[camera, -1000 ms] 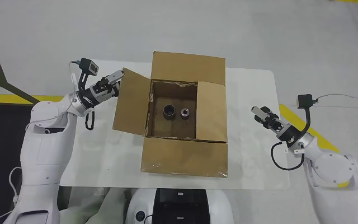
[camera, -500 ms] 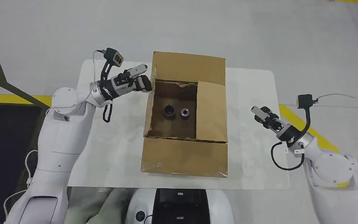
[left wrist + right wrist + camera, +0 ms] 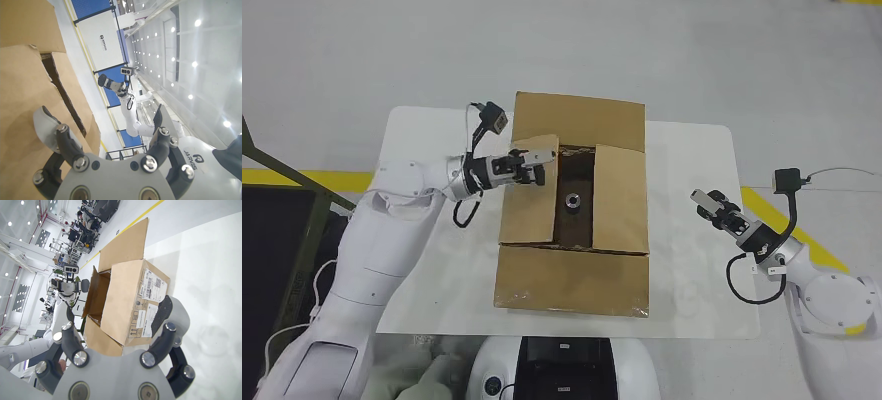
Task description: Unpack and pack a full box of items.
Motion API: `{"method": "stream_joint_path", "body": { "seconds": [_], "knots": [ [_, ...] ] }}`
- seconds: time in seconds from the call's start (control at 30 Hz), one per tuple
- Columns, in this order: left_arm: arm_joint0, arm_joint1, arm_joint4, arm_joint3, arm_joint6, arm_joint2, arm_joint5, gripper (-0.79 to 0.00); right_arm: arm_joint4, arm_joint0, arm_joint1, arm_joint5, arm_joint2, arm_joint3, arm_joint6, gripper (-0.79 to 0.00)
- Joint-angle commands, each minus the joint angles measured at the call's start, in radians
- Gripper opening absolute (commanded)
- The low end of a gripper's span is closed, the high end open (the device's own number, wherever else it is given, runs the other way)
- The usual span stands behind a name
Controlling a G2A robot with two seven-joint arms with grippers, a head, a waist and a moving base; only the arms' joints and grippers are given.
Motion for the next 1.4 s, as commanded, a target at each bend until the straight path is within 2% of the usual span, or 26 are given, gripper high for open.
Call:
{"method": "stream_joint_path", "body": {
  "seconds": [0.0, 0.3, 0.77, 0.9, 1.03, 1.37],
  "knots": [
    [0.002, 0.002, 0.054, -0.013, -0.008, 0.008, -0.016, 0.0, 0.0, 0.0, 0.0, 0.0, 0.0, 0.0, 0.0, 0.0],
    [0.018, 0.014, 0.202, -0.049, -0.048, 0.021, -0.047, 0.0, 0.0, 0.0, 0.0, 0.0, 0.0, 0.0, 0.0, 0.0],
    [0.026, 0.022, 0.19, -0.048, -0.071, 0.012, -0.049, 0.0, 0.0, 0.0, 0.0, 0.0, 0.0, 0.0, 0.0, 0.0],
    [0.011, 0.024, 0.11, -0.028, -0.011, -0.039, -0.02, 0.0, 0.0, 0.0, 0.0, 0.0, 0.0, 0.0, 0.0, 0.0],
    [-0.002, 0.03, 0.029, -0.015, -0.012, -0.101, -0.006, 0.0, 0.0, 0.0, 0.0, 0.0, 0.0, 0.0, 0.0, 0.0],
    [-0.022, 0.061, 0.074, 0.046, -0.036, -0.256, -0.023, 0.0, 0.0, 0.0, 0.0, 0.0, 0.0, 0.0, 0.0, 0.0]
  ]
}}
